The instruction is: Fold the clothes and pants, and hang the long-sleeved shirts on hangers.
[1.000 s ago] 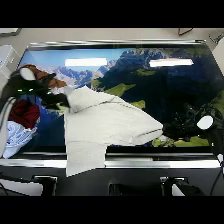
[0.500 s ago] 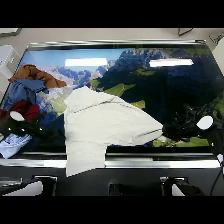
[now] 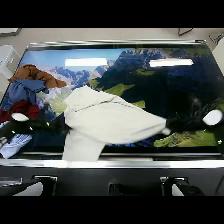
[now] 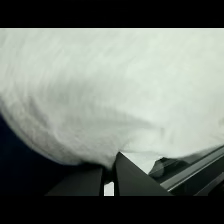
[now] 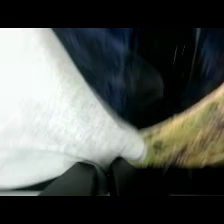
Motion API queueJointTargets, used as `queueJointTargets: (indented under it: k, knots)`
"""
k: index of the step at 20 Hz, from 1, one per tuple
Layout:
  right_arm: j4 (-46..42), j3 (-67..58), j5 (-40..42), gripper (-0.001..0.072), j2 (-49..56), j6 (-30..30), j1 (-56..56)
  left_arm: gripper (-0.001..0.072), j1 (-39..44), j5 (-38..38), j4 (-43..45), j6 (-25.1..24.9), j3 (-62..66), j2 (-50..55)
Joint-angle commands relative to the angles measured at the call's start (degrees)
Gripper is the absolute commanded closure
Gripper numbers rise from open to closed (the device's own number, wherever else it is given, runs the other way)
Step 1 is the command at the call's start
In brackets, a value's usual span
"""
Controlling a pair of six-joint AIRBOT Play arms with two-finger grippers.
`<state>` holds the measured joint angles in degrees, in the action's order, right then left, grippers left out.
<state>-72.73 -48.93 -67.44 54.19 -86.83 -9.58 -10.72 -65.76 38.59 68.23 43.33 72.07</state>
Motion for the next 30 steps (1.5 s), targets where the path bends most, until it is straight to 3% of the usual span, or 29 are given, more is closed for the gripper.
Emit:
queueJointTargets:
  k: [1, 5, 9, 13, 15, 18, 21, 23, 27, 30]
  knots:
    - [-3.5, -17.0, 7.9, 0.0652, -1.8, 6.8, 0.0, 0.0687, -1.3, -0.2, -3.3, -2.6, 19.2, -9.4]
    - [-4.5, -44.0, 12.2, 0.0652, -2.5, 6.9, 0.0, 0.0687, -5.6, 7.2, -0.3, -1.5, 54.8, -18.1]
    - [-4.3, -53.3, 1.5, 0.0652, -7.0, 5.6, 0.0, 0.0686, -7.1, 7.8, 4.8, 7.3, 70.0, -24.1]
    - [-4.5, -53.3, 2.7, 0.0652, -13.2, 5.6, 0.0, 0.0686, -7.1, 17.7, 4.8, 7.9, 70.1, -28.3]
    - [-4.5, -53.3, 4.9, 0.0652, -15.0, 5.6, 0.0, 0.0687, -7.1, 18.7, 5.0, 7.9, 70.1, -28.3]
    - [-4.7, -53.2, 0.9, 0.0652, -13.8, 4.1, 0.0, 0.0686, -7.1, 12.1, 8.7, 8.2, 69.9, -25.4]
    - [-4.5, -49.8, -12.7, 0.0652, -7.2, 0.0, 0.0, 0.0685, -7.0, 1.6, 11.2, 9.3, 65.9, -18.6]
    - [-4.3, -43.4, -17.3, 0.0652, -0.3, 0.0, 0.0, 0.0685, -6.4, -0.8, 11.0, 9.3, 58.4, -13.5]
    - [0.6, -27.3, -1.6, 0.0651, 16.1, -6.1, 0.0, 0.0685, -2.2, 2.5, 11.0, 9.3, 41.2, -0.3]
    - [12.9, -24.7, 0.6, 0.0651, 28.0, -11.5, 0.0, 0.0685, -0.4, 4.9, 10.9, 12.4, 35.8, 11.1]
